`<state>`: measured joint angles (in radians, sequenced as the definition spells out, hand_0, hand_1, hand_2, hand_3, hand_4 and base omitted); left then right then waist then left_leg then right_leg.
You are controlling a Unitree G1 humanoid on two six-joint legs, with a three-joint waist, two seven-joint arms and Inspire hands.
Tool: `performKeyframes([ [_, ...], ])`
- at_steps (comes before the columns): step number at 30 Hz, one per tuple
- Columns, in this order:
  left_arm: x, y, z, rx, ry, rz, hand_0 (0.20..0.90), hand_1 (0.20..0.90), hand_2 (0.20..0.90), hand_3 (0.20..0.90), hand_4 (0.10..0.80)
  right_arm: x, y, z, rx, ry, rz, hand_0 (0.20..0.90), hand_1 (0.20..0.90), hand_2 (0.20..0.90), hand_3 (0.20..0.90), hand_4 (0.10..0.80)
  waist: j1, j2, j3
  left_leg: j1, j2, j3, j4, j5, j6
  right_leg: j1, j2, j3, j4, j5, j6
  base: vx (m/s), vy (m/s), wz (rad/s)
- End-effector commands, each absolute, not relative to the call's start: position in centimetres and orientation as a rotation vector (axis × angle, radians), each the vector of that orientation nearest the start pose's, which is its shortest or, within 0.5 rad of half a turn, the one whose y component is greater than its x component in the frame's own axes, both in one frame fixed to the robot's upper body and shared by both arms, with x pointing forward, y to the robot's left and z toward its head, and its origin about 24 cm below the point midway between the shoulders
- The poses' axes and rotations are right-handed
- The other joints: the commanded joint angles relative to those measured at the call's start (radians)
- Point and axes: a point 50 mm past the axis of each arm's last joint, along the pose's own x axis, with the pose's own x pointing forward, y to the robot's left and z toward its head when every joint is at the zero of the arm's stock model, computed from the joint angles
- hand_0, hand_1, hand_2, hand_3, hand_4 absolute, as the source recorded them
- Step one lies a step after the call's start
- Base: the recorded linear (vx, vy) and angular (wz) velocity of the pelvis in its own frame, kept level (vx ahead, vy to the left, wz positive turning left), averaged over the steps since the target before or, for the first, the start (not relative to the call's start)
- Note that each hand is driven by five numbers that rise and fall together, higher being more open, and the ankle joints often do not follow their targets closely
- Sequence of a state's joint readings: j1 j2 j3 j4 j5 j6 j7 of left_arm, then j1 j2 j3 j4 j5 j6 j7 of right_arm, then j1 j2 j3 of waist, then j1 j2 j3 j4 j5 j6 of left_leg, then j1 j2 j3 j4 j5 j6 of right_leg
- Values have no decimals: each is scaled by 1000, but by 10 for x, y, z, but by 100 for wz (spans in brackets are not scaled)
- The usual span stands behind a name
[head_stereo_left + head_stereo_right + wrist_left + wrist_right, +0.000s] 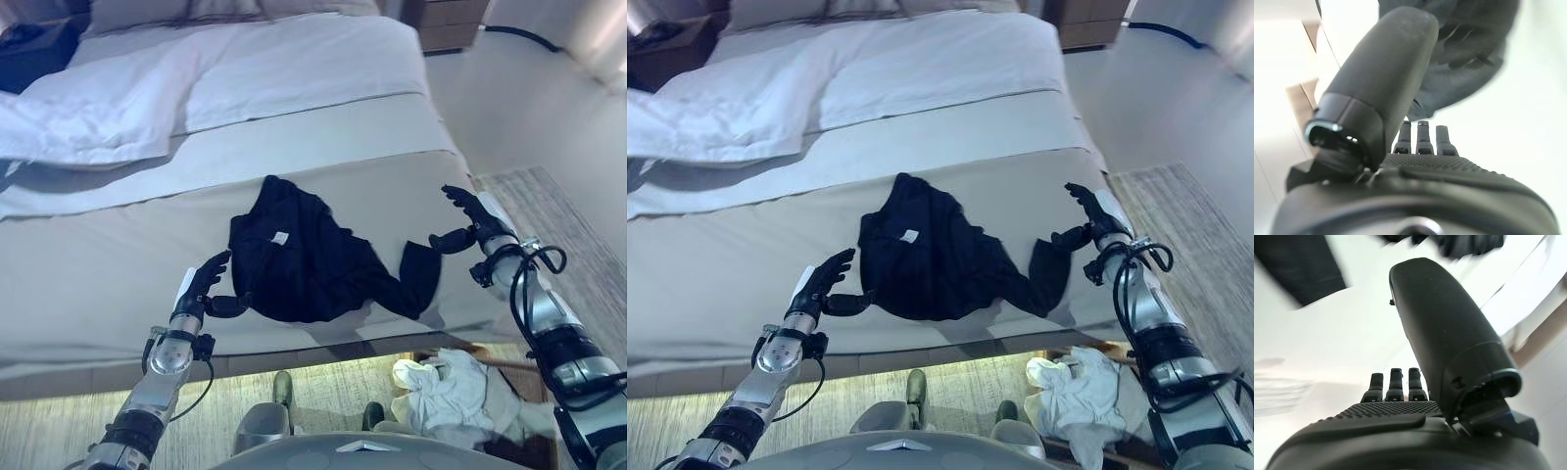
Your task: Pick up the clothes from the bed and place them into the basket
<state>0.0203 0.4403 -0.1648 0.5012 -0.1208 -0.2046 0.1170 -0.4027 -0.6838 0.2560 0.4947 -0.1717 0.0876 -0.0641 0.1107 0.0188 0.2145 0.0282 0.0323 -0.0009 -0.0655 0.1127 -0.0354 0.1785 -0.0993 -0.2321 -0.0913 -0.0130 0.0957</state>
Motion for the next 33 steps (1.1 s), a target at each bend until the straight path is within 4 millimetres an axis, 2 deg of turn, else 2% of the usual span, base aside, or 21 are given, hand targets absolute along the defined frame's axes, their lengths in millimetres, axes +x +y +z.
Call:
performKeyframes([
  [1,236,266,4,451,122,73,900,900,900,900,800,343,-263,122,-1014,-3,-74,900,900,900,900,800,35,-21,-10,0,-22,-55,182,-204,3,-139,-1,-23,265,-118,-81,68,8,47],
  [7,224,270,-1,425,145,53,900,900,900,900,800,357,-260,127,-1047,53,-85,900,900,900,900,800,129,-2,23,-47,-44,-146,232,-195,-12,-140,-34,-95,312,-140,-108,83,31,49],
  [13,219,266,0,409,129,-12,900,900,900,900,800,368,-269,127,-1056,155,-116,900,900,900,900,800,211,32,97,-104,-65,-196,285,-188,-17,-162,-62,-159,408,-182,-131,46,71,45],
  [17,216,265,3,411,116,-32,900,900,900,900,800,370,-270,125,-1053,178,-132,900,900,900,900,800,240,49,138,-130,-73,-205,310,-187,-15,-177,-77,-187,466,-207,-143,82,64,34],
  [20,219,262,12,404,60,-63,900,900,900,900,800,378,-268,140,-1044,156,-170,900,900,900,900,800,266,73,200,-192,-89,-204,354,-191,-2,-233,-103,-207,548,-229,-150,-8,36,18],
  [21,220,260,16,390,36,-69,900,900,900,900,800,381,-266,147,-1054,142,-176,900,900,900,900,800,271,78,226,-213,-95,-201,382,-218,1,-263,-116,-194,601,-264,-145,-53,30,17],
  [25,225,251,30,329,-40,-109,900,900,900,900,800,389,-266,172,-1087,107,-225,900,900,900,900,800,283,102,305,-315,-126,-181,485,-242,32,-369,-152,-187,737,-294,-157,-67,71,9],
  [28,227,243,40,286,-96,-116,900,900,900,900,800,391,-266,179,-1102,115,-253,900,900,900,900,800,290,110,306,-433,-149,-166,574,-264,53,-482,-167,-183,829,-311,-160,-70,88,8],
  [30,228,236,48,267,-136,-113,900,900,900,900,800,393,-266,182,-1137,145,-276,900,900,900,900,800,297,119,306,-533,-171,-150,660,-288,76,-583,-180,-176,902,-316,-160,-96,67,9],
  [33,230,233,53,266,-152,-116,900,900,900,900,800,395,-267,186,-1142,168,-281,900,900,900,900,800,300,123,306,-593,-183,-142,714,-305,89,-645,-185,-169,944,-321,-161,-61,29,1],
])
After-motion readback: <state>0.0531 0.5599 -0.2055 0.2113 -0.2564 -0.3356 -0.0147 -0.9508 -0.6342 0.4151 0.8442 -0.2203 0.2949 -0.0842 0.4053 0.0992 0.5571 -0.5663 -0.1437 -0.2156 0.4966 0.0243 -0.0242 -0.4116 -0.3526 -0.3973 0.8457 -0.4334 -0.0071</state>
